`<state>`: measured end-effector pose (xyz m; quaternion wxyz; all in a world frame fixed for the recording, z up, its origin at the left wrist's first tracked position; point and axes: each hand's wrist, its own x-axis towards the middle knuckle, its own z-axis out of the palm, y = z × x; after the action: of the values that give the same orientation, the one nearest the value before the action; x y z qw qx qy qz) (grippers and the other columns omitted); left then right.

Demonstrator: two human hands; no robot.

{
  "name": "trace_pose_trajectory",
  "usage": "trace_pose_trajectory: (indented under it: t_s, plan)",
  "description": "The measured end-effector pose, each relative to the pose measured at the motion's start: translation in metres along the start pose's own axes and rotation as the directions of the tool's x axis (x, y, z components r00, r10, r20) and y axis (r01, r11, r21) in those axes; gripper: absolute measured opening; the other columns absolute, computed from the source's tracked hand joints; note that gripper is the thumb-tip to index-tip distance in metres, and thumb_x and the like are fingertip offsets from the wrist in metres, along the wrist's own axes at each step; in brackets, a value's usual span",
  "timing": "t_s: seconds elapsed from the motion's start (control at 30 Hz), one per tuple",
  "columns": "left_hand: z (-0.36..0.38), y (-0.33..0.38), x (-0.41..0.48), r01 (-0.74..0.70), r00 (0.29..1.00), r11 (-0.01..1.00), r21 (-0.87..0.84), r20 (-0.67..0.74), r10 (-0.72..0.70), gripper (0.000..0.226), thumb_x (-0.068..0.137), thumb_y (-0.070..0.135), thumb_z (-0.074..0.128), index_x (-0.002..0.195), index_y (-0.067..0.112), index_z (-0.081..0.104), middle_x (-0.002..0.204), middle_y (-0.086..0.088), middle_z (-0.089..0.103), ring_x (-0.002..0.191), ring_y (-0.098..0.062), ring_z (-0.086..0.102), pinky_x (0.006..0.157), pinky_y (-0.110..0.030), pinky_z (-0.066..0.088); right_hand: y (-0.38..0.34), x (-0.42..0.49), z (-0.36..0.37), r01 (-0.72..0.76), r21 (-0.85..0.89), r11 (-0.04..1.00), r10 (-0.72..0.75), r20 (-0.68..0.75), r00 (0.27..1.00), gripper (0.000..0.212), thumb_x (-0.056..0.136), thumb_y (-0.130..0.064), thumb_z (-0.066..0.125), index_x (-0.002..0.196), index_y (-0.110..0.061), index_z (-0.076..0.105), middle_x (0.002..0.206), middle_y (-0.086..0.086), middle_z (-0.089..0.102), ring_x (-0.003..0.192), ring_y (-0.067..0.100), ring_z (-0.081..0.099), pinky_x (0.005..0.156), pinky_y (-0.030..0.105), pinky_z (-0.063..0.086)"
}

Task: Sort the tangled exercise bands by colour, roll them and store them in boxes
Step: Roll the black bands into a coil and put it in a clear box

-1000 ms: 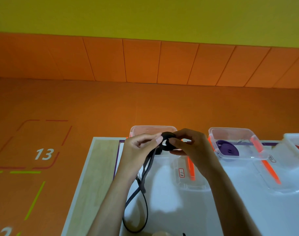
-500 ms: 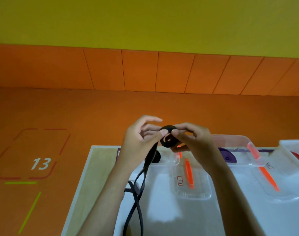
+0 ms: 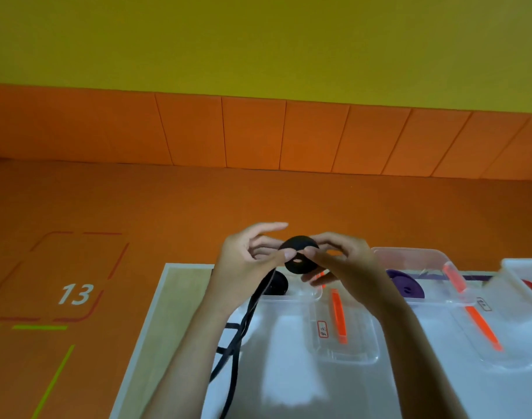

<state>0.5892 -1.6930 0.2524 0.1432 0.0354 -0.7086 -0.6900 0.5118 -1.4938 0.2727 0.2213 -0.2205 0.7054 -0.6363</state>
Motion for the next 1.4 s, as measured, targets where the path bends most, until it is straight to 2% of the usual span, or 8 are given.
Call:
trace_pose_trajectory:
  t_s: [0.23,0.4,0.53,0.73,0.9,1.07,1.2,1.4]
  plan:
    - [-0.005,-0.001,0.001,0.136,0.990,0.985,-0.104,-0.013,-0.138,0.033,0.075,0.035,0.092,0.105,0.024,0.084,0.102,-0.005,0.083,0.099,-0.022,0.080,0.093,-0.038,0.065,0.011,-0.003,0.010,0.102,0.238,0.966,-0.096,-0.033,0.995,0.028,0.097,-0.028,0.071,0.112,-0.005,0.064,0.112,0.018,0.076,0.105,0.035,0.076,0.085,0.034,0.063]
    - [-0.013,0.003,0.000,0.072,0.996,0.996,0.061,0.041,-0.074,0.019,0.079,0.017,0.093,0.094,0.025,0.085,0.086,-0.011,0.080,0.076,-0.013,0.073,0.074,-0.018,0.059,0.007,-0.004,-0.007,0.028,-0.036,0.999,-0.024,0.089,0.996,0.023,0.088,-0.032,0.078,0.109,-0.022,0.076,0.107,0.006,0.078,0.096,0.029,0.077,0.075,0.030,0.062]
    - [-0.007,0.008,-0.004,0.071,0.996,0.997,0.019,0.046,-0.072,0.019,0.078,0.017,0.094,0.093,0.023,0.085,0.083,-0.003,0.081,0.071,-0.006,0.073,0.056,-0.011,0.050,0.004,-0.002,-0.006,0.087,0.095,0.992,-0.086,-0.016,0.996,0.013,0.084,-0.024,0.079,0.094,-0.016,0.078,0.097,0.017,0.077,0.089,0.031,0.079,0.073,0.029,0.063]
    - [-0.010,0.009,-0.004,0.066,0.993,0.998,-0.019,0.097,-0.064,0.016,0.083,0.026,0.090,0.099,0.026,0.086,0.100,0.001,0.083,0.092,-0.010,0.079,0.076,-0.017,0.058,0.022,-0.007,0.003,0.178,0.235,0.956,-0.181,-0.007,0.983,0.018,0.091,-0.018,0.076,0.094,-0.003,0.066,0.107,0.028,0.072,0.102,0.042,0.075,0.085,0.038,0.063]
    - [-0.017,0.006,-0.004,0.024,0.990,0.996,0.090,0.139,-0.036,0.017,0.085,0.024,0.089,0.101,0.027,0.086,0.094,0.003,0.083,0.086,-0.011,0.080,0.070,-0.013,0.055,0.021,-0.006,-0.002,0.219,-0.121,0.968,-0.212,0.067,0.975,0.031,0.088,-0.024,0.076,0.118,-0.018,0.072,0.109,0.000,0.078,0.101,0.023,0.075,0.077,0.034,0.064]
    - [-0.012,0.005,-0.006,0.008,0.987,0.997,0.082,0.161,-0.021,0.017,0.084,0.027,0.089,0.101,0.028,0.085,0.086,0.008,0.082,0.074,0.002,0.074,0.057,-0.006,0.047,0.019,-0.007,-0.004,0.235,-0.062,0.970,-0.234,0.021,0.972,0.019,0.089,-0.032,0.073,0.107,-0.026,0.078,0.102,0.004,0.078,0.091,0.025,0.077,0.069,0.029,0.063]
    - [-0.017,0.002,-0.007,0.052,0.987,0.998,-0.017,0.155,-0.049,0.023,0.087,0.020,0.087,0.108,0.028,0.084,0.103,0.001,0.083,0.097,-0.014,0.080,0.066,-0.011,0.055,0.034,-0.007,0.001,0.174,0.146,0.974,-0.176,0.004,0.984,0.021,0.092,-0.018,0.072,0.105,-0.001,0.070,0.107,0.015,0.076,0.101,0.034,0.076,0.081,0.038,0.064]
    - [-0.018,-0.008,-0.010,0.042,0.969,0.989,0.144,0.237,-0.075,0.019,0.091,0.016,0.084,0.109,0.021,0.083,0.105,0.007,0.083,0.101,-0.011,0.079,0.086,-0.017,0.058,0.037,-0.002,0.002,0.080,-0.208,0.975,-0.061,0.097,0.993,0.025,0.086,-0.038,0.071,0.106,-0.023,0.074,0.099,-0.006,0.079,0.091,0.018,0.078,0.071,0.028,0.064]
